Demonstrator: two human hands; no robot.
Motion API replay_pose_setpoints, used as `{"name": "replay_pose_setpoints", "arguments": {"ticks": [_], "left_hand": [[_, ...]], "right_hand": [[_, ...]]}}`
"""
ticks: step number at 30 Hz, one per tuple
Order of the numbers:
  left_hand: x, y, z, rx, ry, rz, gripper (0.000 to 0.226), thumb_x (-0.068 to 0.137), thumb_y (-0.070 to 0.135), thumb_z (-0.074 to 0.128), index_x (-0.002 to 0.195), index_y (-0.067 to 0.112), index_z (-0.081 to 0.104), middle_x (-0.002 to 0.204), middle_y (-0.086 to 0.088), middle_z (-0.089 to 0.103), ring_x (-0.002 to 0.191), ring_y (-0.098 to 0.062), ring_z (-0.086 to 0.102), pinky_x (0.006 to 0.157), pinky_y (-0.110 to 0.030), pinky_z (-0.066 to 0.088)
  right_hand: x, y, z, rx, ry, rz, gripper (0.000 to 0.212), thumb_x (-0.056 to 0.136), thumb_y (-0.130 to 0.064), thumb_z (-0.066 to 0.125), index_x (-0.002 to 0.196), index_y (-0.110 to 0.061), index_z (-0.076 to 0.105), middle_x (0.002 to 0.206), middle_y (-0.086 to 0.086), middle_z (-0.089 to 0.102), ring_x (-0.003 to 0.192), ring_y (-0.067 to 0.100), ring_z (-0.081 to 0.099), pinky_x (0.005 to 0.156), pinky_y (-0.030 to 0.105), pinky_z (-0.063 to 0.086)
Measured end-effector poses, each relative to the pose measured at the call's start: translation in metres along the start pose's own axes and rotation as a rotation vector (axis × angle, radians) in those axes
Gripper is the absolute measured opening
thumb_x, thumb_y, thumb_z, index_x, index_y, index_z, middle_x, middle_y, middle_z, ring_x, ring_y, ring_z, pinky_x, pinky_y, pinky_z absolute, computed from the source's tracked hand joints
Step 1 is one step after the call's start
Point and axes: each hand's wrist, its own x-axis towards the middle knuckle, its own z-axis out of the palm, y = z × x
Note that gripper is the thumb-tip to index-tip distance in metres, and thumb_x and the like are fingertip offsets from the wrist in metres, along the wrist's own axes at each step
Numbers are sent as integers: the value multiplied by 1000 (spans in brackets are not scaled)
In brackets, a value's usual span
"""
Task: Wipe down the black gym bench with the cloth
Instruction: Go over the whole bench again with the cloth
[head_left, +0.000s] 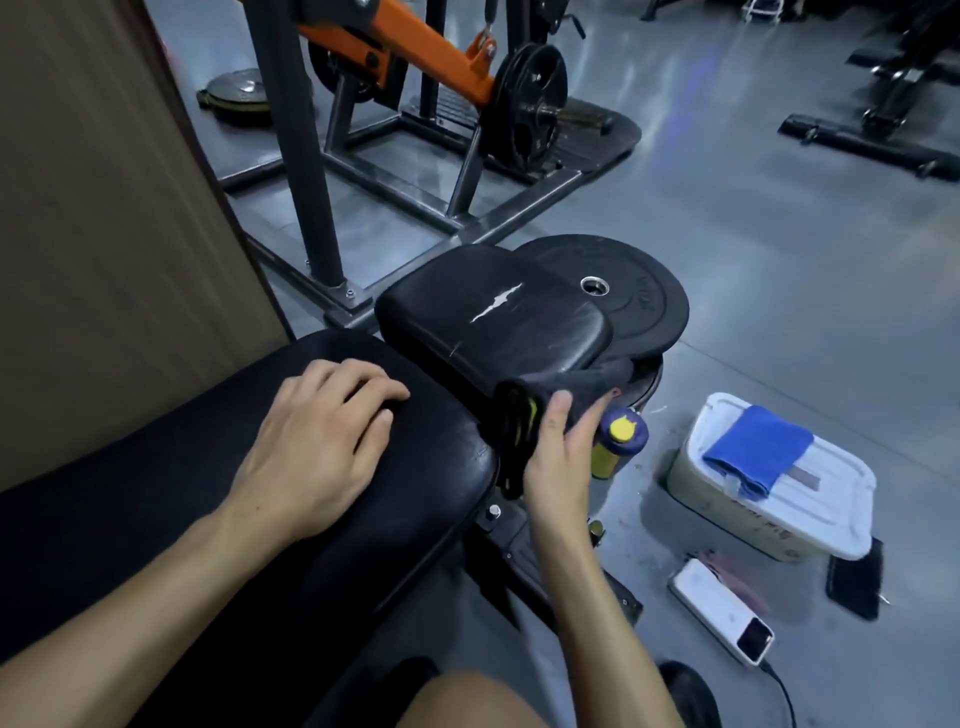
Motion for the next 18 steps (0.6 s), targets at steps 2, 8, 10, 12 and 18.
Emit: {"name": "replay_pose_setpoints", "arguments": {"ticks": [2, 8, 10, 12, 18], "left_hand": [[2, 1, 1, -13, -1, -14, 32, 100, 33, 42, 123, 28, 64, 123, 13, 58, 113, -16, 49, 94, -35, 37], [4, 4, 3, 3, -7, -38, 34, 98, 35, 41, 120, 26, 65, 121, 11, 58, 112, -19, 50, 93, -36, 36], [3, 4, 3, 11, -3, -38, 36, 98, 36, 40, 120, 25, 66, 121, 10, 59, 111, -20, 51, 92, -36, 37], [3, 4, 3, 12, -8, -37, 36, 99, 36, 40, 121, 25, 66, 121, 10, 58, 111, -20, 51, 93, -36, 37], [4, 4, 1, 6, -14, -37, 34, 98, 36, 41, 121, 28, 64, 121, 14, 56, 112, -16, 50, 94, -35, 37]], "right_hand": [[32, -11, 1, -3, 79, 53, 77, 104, -55, 38, 162, -25, -4, 170, -8, -2, 155, 6, 1, 127, 34, 6], [91, -25, -17, 46, 85, 118, 76, 99, -56, 47, 161, -31, 12, 167, -8, 22, 152, 11, 23, 124, 38, 21], [53, -22, -9, 29, 78, 79, 84, 95, -60, 46, 162, -30, 5, 169, -12, 10, 153, 4, 12, 126, 33, 12], [12, -19, 4, 47, 60, 21, 89, 94, -57, 46, 162, -28, -3, 168, -16, -2, 152, -4, 0, 124, 24, 3], [108, -37, -20, -121, -9, 48, 78, 89, -57, 57, 156, -26, 31, 155, -4, 43, 142, 13, 41, 118, 36, 33]]}}
